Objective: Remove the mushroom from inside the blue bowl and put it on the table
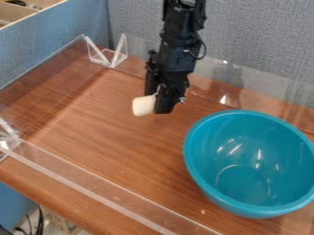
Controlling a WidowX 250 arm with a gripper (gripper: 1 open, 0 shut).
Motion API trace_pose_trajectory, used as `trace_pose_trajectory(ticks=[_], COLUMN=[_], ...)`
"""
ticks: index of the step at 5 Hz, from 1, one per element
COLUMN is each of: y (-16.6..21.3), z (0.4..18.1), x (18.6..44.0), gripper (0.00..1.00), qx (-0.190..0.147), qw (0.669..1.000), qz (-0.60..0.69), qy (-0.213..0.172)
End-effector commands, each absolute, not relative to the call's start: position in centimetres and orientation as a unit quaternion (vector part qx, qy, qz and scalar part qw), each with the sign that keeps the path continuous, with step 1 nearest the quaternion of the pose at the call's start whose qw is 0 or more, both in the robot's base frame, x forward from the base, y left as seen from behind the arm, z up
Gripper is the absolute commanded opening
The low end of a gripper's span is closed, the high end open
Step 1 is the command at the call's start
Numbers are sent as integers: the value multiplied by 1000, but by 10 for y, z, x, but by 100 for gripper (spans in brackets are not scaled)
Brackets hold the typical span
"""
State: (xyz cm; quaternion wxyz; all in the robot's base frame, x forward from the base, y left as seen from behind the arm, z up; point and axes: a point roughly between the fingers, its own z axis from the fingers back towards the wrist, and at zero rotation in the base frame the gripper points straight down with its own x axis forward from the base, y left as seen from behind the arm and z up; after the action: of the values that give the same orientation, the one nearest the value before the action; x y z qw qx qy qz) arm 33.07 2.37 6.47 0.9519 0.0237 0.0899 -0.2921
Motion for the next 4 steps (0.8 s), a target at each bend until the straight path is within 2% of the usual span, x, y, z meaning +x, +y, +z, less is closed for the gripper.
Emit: trace_pose_trajectory(ticks=[1,3,4], y=[27,42,53], z=[81,84,78], x=[341,315,304], gripper=[0,0,0], qx=[36,44,44], qw=[954,953,953], qz=[-289,-290,-286], qy=[63,75,88])
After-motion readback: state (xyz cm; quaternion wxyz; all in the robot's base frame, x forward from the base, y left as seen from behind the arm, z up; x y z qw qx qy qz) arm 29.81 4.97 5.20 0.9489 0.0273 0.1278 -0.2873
